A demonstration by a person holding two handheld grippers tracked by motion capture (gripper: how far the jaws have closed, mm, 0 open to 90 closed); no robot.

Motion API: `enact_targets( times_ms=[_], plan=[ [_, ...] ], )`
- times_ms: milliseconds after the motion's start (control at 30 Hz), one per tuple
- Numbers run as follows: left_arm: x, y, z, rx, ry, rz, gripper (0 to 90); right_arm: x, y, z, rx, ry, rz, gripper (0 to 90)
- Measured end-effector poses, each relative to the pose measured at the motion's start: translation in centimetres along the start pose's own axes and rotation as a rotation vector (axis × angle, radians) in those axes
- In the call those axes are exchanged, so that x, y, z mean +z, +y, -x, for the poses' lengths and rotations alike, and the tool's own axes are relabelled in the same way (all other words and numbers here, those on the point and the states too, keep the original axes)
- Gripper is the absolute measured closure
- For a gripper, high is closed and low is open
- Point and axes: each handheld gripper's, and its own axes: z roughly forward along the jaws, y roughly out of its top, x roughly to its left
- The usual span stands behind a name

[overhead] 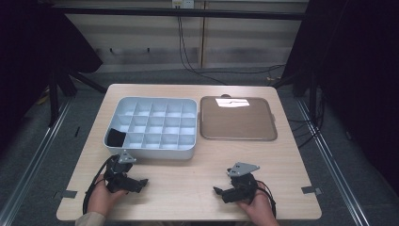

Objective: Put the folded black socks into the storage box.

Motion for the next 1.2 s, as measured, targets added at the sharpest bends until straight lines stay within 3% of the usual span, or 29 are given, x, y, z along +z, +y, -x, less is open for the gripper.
enact_targets(
  times_ms=[500,1200],
  plan=[
    [0.0,-0.4,0.0,0.002,0.003,0.034,0.0,0.0,0.0,0.0,-0.002,0.0,0.0,14.4],
    [0.4,-1.2,0.1,-0.006,0.013,0.138,0.0,0.0,0.0,0.0,-0.003,0.0,0.001,14.4]
  ],
)
